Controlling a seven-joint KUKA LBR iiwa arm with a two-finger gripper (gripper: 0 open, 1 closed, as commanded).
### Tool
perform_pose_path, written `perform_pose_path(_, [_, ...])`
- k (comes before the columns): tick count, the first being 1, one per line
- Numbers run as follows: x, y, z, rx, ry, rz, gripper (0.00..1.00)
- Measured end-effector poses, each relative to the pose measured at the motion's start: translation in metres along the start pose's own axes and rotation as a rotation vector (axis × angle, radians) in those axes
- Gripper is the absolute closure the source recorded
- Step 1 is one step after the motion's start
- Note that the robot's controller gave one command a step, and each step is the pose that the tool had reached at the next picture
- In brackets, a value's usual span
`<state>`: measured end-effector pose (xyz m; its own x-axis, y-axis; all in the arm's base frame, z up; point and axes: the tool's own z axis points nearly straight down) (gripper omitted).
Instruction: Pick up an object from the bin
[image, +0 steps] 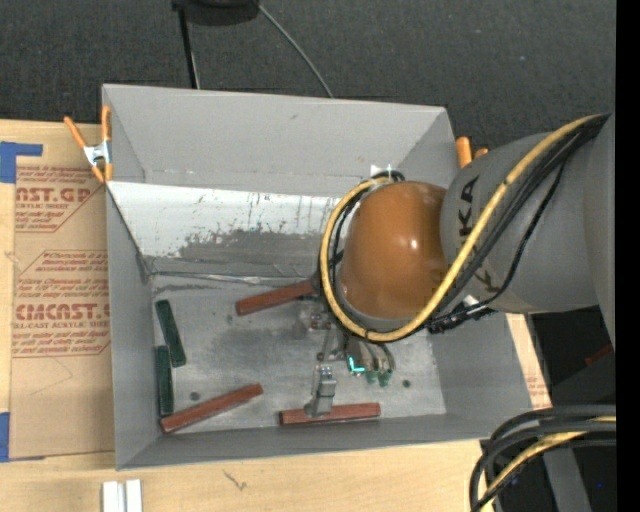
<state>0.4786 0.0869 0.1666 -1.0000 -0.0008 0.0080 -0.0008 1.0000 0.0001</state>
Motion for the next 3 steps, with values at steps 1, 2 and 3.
perform_pose_path(1, [-0.002, 0.000, -0.003, -0.001, -0.008, 0.001, 0.00])
perform_pose_path(2, [-0.010, 0.026, 0.040, 0.000, -0.014, -0.075, 0.00])
perform_pose_path(3, [-0.007, 0.026, 0.080, -0.001, -0.007, -0.027, 0.00])
